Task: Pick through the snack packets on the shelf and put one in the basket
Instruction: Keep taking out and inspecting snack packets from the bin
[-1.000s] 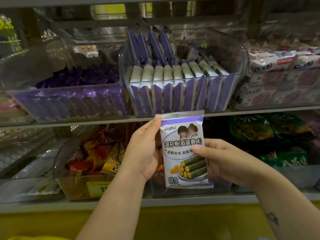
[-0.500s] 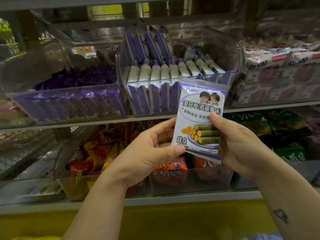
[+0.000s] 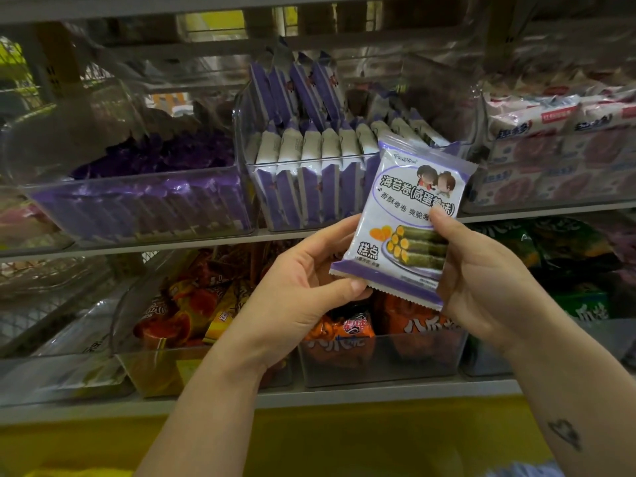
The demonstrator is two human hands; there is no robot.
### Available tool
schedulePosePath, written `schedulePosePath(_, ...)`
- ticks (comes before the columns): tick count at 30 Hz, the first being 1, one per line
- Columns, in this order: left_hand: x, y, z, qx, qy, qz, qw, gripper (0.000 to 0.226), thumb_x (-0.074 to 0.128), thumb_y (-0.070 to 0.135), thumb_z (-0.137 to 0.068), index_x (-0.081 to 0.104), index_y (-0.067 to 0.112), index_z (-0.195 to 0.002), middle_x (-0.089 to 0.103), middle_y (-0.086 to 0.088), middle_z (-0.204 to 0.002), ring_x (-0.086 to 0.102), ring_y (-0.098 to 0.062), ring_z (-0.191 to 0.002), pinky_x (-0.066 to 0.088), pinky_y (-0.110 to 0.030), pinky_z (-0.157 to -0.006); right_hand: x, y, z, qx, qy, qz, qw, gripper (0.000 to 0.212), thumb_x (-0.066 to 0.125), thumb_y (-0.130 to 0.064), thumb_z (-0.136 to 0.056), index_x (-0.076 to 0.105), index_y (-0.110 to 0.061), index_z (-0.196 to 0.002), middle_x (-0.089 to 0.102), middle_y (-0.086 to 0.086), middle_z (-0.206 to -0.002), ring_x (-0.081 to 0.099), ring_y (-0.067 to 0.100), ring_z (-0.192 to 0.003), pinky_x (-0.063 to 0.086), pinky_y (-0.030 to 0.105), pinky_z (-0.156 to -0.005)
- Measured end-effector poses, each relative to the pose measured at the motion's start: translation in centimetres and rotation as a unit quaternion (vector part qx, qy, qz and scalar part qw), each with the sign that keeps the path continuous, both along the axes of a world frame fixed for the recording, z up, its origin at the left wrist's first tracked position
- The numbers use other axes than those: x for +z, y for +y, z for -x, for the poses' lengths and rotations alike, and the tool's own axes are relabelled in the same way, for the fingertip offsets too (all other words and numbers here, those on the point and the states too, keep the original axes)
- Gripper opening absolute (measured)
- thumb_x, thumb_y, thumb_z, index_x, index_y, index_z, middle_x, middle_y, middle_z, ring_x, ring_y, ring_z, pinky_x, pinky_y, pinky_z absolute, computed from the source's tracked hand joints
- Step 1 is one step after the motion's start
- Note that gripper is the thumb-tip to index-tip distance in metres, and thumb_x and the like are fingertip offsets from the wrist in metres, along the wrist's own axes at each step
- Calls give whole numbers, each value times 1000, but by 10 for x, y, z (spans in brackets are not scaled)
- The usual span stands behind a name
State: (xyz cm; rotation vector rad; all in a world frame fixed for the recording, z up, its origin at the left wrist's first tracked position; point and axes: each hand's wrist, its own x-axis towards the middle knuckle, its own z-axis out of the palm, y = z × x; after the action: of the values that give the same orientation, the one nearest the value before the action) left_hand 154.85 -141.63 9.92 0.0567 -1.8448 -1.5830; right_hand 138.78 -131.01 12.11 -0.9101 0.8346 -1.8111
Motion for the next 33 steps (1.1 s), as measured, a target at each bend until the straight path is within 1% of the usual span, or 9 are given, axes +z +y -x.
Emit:
schedulePosePath(4, 1, 6, 3, 117, 18, 85, 989, 56, 62, 1, -90, 53, 41, -127, 63, 9, -126, 64, -9, -112, 55, -25, -87, 1, -2, -2, -34, 12, 7, 999, 41, 57, -33, -79, 65, -9, -111, 75, 14, -102, 74, 26, -90, 61, 33, -65)
schedulePosePath(7, 4, 15, 7, 297, -24, 278, 913, 47, 61, 11, -94, 58, 50, -118, 42, 19, -135, 45, 2, -125, 42, -17, -102, 3, -2, -5, -64, 46, 40, 996, 40, 57, -35, -81, 61, -14, -114, 76, 8, -101, 74, 22, -91, 60, 29, -65)
schedulePosePath(10, 5, 23, 12, 347, -28, 347, 871, 36, 57, 23, -94, 59, 35, -128, 39, 21, -133, 37, -1, -129, 31, -8, -105, 6, -3, -9, -48, 63, 78, 994, 48, 50, -41, -84, 59, -14, -122, 74, 10, -108, 72, 23, -98, 60, 30, -70)
schedulePosePath(13, 7, 28, 15, 300, -23, 303, 904, 45, 51, 37, -94, 48, 38, -139, 38, 23, -140, 33, 5, -135, 31, -9, -108, 6, -7, -12, -35, 134, 81, 987, 44, 39, -42, -95, 55, -24, -131, 70, 8, -119, 66, 22, -111, 58, 37, -85)
schedulePosePath(16, 8, 28, 16, 245, 17, 234, 941, 55, 57, 42, -92, 36, 44, -143, 39, 22, -141, 38, 5, -133, 42, -18, -104, 2, -12, -14, -49, 217, 92, 971, 37, 46, -29, -93, 53, -39, -128, 71, -2, -117, 67, 15, -109, 58, 33, -84)
schedulePosePath(21, 6, 22, 15, 213, 47, 177, 960, 62, 62, 25, -91, 32, 56, -136, 47, 20, -141, 46, -1, -131, 48, -34, -105, -3, -17, -14, -163, 353, 93, 917, 50, 59, -14, -92, 51, -46, -130, 67, -11, -110, 65, 4, -104, 56, 22, -80)
schedulePosePath(25, 4, 13, 11, 110, 76, 36, 990, 58, 57, 12, -87, 41, 41, -134, 60, 14, -132, 56, -9, -125, 49, -36, -102, -5, -19, -7, -175, 355, 45, 917, 71, 69, -44, -69, 47, -35, -136, 66, -10, -116, 62, 1, -109, 54, 21, -85)
schedulePosePath(28, 4, 8, 8, 48, 84, -70, 993, 56, 56, 7, -82, 46, 32, -131, 66, 2, -126, 61, -19, -120, 55, -35, -92, -7, -17, -6, -111, 312, 42, 943, 61, 72, -40, -63, 56, -28, -120, 73, -10, -109, 69, 10, -102, 58, 26, -80)
schedulePosePath(33, 1, 5, 10, 117, 101, -83, 984, 41, 69, 23, -84, 55, 26, -123, 71, 1, -113, 67, -18, -110, 58, -36, -86, -5, -13, -12, -175, 435, 68, 881, 50, 79, -23, -71, 56, -43, -111, 68, -21, -103, 67, -3, -94, 55, 14, -72)
